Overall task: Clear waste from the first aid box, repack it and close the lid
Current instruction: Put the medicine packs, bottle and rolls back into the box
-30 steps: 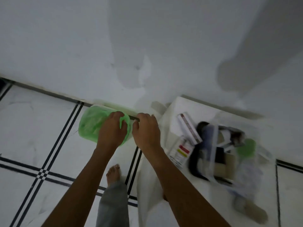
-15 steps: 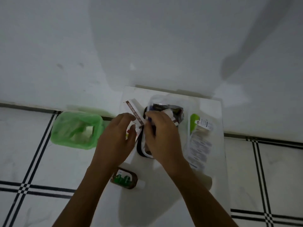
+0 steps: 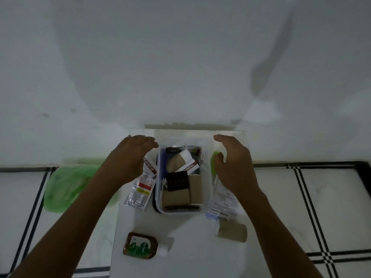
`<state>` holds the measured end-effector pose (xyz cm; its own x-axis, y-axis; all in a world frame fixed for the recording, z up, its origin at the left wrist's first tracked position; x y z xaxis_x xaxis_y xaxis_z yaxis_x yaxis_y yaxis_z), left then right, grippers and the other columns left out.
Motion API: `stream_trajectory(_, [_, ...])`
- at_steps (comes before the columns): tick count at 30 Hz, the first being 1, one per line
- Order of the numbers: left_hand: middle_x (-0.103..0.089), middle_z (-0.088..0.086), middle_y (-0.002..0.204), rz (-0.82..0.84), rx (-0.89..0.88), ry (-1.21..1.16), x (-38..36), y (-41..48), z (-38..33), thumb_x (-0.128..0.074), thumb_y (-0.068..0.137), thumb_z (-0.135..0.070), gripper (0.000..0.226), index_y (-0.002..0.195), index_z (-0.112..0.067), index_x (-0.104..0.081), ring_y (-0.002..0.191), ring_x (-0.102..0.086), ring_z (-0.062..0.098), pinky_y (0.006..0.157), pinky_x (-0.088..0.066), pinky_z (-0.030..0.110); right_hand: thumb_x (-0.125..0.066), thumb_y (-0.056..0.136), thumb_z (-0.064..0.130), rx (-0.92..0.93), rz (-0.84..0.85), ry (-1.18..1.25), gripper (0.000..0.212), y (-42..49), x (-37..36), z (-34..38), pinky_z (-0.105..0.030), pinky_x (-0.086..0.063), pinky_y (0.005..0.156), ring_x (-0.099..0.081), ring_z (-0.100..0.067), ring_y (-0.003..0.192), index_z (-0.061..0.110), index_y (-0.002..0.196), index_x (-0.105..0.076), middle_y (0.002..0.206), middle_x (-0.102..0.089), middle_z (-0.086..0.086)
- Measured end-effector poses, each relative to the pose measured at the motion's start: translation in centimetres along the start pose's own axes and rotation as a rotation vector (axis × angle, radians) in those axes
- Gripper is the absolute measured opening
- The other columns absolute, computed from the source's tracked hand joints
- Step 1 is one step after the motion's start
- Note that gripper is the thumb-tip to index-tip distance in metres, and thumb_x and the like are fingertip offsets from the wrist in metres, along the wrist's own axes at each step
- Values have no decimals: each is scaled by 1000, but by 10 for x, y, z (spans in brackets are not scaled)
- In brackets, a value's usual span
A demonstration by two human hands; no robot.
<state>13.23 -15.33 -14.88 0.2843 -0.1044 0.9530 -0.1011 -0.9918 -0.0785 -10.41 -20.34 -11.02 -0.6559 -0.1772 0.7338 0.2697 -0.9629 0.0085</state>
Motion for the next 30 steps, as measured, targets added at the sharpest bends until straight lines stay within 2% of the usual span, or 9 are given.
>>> stream_trajectory(2, [-37, 4, 151, 120, -16, 86, -10, 6, 4, -52, 73, 12, 72, 138, -17, -42, 141, -29, 24, 117, -11, 46, -51, 84, -2, -56, 122, -90, 50, 1, -2, -14, -37, -21, 118, -39, -24, 132, 9, 133, -46, 138, -50, -9])
stream_trajectory(5, [-28, -2, 155, 267, -11, 187, -25, 9, 9, -58, 77, 1, 74, 143, -21, -32, 145, -17, 18, 117, 4, 48, -55, 83, 2, -68, 269, -218, 56, -3, -12, -37, -34, -1, 119, -36, -23, 134, 8, 136, -39, 140, -46, -9])
stream_trajectory(9, [-37, -6, 149, 348, -3, 213, -39, 8, 13, -62, 81, -17, 64, 139, -26, -37, 145, -18, 15, 116, 8, 52, -62, 76, 2, -44, 294, -295, 61, -4, -26, -57, -45, -7, 119, -41, -26, 131, 8, 133, -42, 136, -49, -10])
stream_trajectory(12, [-51, -3, 137, 279, -1, 188, -41, 7, 16, -64, 80, -18, 50, 128, -24, -50, 138, -33, 16, 115, 7, 52, -64, 73, -2, -20, 254, -356, 66, 0, -29, -62, -48, -12, 119, -44, -27, 129, 8, 134, -42, 135, -51, -10])
stream_trajectory(15, [-59, 1, 126, 184, 1, 146, -39, 6, 20, -66, 81, -17, 43, 122, -21, -58, 128, -48, 19, 114, 8, 51, -66, 74, 5, -18, 245, -406, 69, 4, -31, -65, -49, -17, 117, -43, -27, 129, 11, 137, -38, 137, -50, -9])
stream_trajectory(18, [-64, 4, 121, 78, 36, 136, -28, 6, 24, -67, 81, -16, 40, 120, -17, -60, 118, -57, 23, 115, 3, 54, -70, 70, 13, -5, 217, -433, 71, 9, -31, -69, -54, -32, 108, -49, -31, 122, 13, 135, -42, 133, -53, -10])
stream_trajectory(21, [-67, 7, 115, -24, 68, 148, -11, 3, 25, -70, 79, -14, 41, 119, -15, -61, 105, -64, 28, 114, -7, 58, -74, 66, 17, 17, 163, -409, 70, 11, -28, -67, -46, -45, 94, -54, -32, 110, 11, 129, -47, 125, -59, -11])
stream_trajectory(26, [-66, 14, 106, -221, 82, 233, 28, -14, 13, -71, 77, -15, 47, 122, -10, -58, 93, -66, 36, 106, -27, 63, -76, 62, 16, 68, 4, -324, 71, 10, -9, -50, -40, -46, 81, -53, -33, 107, 11, 128, -49, 124, -59, -12])
stream_trajectory(30, [-61, 17, 106, -303, 32, 270, 52, -20, -21, -66, 81, -17, 55, 132, -10, -49, 91, -58, 38, 100, -39, 58, -74, 62, 18, 106, -122, -237, 70, 9, 9, -28, -42, -47, 80, -52, -29, 106, 14, 128, -49, 122, -60, -8])
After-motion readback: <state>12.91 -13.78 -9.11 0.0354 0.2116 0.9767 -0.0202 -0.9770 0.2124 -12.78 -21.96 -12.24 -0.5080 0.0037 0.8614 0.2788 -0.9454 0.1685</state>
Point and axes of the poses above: each hand's wrist, its own y-axis towards the middle knuckle, its own x-axis out of the back of the hand, z = x × y, the point moved 5 cm from there along y, towards the middle knuckle
